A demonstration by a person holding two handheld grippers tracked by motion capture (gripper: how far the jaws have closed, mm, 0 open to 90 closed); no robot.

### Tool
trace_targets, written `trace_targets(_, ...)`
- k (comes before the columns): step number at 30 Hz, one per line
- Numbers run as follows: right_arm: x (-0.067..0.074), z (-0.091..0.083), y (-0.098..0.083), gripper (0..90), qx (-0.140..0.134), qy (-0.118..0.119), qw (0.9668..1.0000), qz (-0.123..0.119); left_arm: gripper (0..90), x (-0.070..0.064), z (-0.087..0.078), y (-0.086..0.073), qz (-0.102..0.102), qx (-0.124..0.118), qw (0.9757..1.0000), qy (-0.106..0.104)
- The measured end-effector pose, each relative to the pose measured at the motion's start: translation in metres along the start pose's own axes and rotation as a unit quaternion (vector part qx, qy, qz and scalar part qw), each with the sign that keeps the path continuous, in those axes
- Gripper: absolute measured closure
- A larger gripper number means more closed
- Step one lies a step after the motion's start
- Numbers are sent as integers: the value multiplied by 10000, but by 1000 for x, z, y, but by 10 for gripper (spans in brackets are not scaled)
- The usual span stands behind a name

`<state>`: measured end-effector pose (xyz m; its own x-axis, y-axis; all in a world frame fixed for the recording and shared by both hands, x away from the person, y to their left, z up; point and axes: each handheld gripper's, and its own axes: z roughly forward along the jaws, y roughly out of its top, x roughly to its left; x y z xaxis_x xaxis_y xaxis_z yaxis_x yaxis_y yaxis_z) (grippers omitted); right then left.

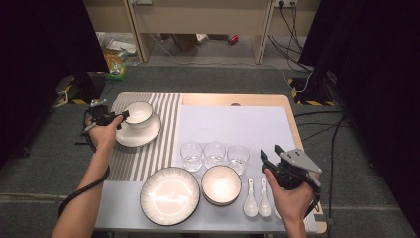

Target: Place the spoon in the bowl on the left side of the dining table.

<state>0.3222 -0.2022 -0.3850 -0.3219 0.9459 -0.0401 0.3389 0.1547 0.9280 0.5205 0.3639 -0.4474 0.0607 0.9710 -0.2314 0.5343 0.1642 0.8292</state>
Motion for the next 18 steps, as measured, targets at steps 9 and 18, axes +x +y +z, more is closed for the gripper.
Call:
trace_targets(9, -2, 1, -1, 473, 16, -15, 10000, 21, 269, -16, -23, 0, 297, -146, 9993, -184)
trace_targets(18, -4, 0, -1, 472, 40, -25, 10000, 54, 263, -39, -45, -10, 523, -99, 9981, -294)
